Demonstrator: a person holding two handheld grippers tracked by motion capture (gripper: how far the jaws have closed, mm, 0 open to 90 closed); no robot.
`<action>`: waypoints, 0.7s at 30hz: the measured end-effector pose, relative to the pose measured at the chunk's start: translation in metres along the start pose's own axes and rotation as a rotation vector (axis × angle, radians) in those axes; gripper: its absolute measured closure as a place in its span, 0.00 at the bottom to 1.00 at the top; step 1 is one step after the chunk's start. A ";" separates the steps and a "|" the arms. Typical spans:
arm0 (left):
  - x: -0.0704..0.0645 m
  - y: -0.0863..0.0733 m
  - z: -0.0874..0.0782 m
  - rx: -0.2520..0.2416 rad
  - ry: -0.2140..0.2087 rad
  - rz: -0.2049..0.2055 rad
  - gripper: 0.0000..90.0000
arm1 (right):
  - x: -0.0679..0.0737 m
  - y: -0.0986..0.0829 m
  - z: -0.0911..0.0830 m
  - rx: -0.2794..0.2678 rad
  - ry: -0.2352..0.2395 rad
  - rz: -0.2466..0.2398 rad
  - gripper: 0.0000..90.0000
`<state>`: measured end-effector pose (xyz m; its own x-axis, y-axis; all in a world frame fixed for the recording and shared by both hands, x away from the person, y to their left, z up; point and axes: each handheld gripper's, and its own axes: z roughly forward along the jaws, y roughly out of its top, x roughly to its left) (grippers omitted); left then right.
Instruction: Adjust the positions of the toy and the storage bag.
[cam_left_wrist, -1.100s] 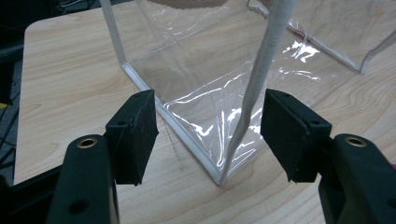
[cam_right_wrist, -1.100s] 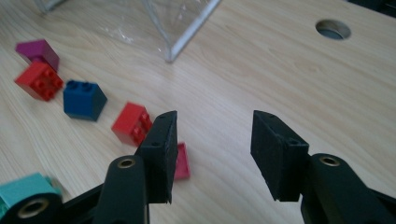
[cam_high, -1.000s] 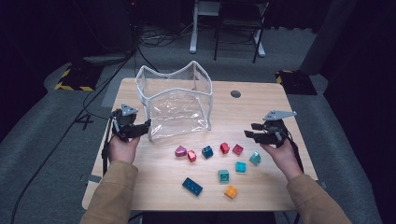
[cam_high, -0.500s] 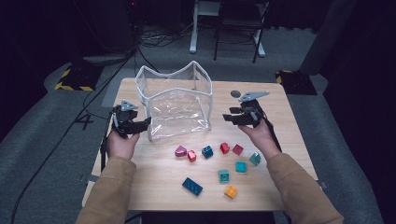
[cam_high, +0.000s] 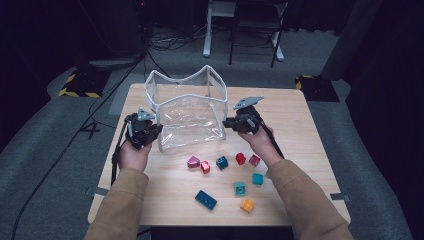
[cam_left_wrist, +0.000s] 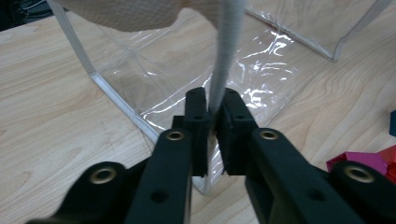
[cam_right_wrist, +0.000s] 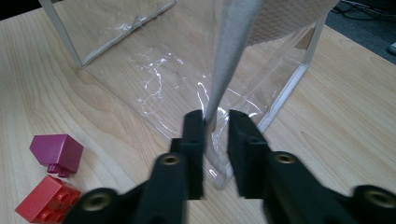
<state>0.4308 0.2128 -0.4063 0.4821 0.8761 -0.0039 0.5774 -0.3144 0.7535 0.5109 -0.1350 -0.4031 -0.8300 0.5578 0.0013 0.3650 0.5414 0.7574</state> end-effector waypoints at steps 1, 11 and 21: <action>-0.002 0.000 0.000 0.001 -0.002 0.002 0.95 | 0.001 0.000 0.000 0.001 0.003 0.000 0.94; -0.036 -0.014 -0.015 -0.009 -0.075 0.017 0.96 | -0.001 -0.021 -0.025 0.003 0.004 0.033 0.97; -0.083 -0.028 -0.031 0.004 -0.121 0.090 0.96 | 0.010 -0.051 -0.060 0.003 0.020 0.028 0.97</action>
<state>0.3543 0.1605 -0.4064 0.6079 0.7939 -0.0159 0.5305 -0.3911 0.7521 0.4593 -0.1946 -0.4027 -0.8278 0.5599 0.0353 0.3894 0.5281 0.7547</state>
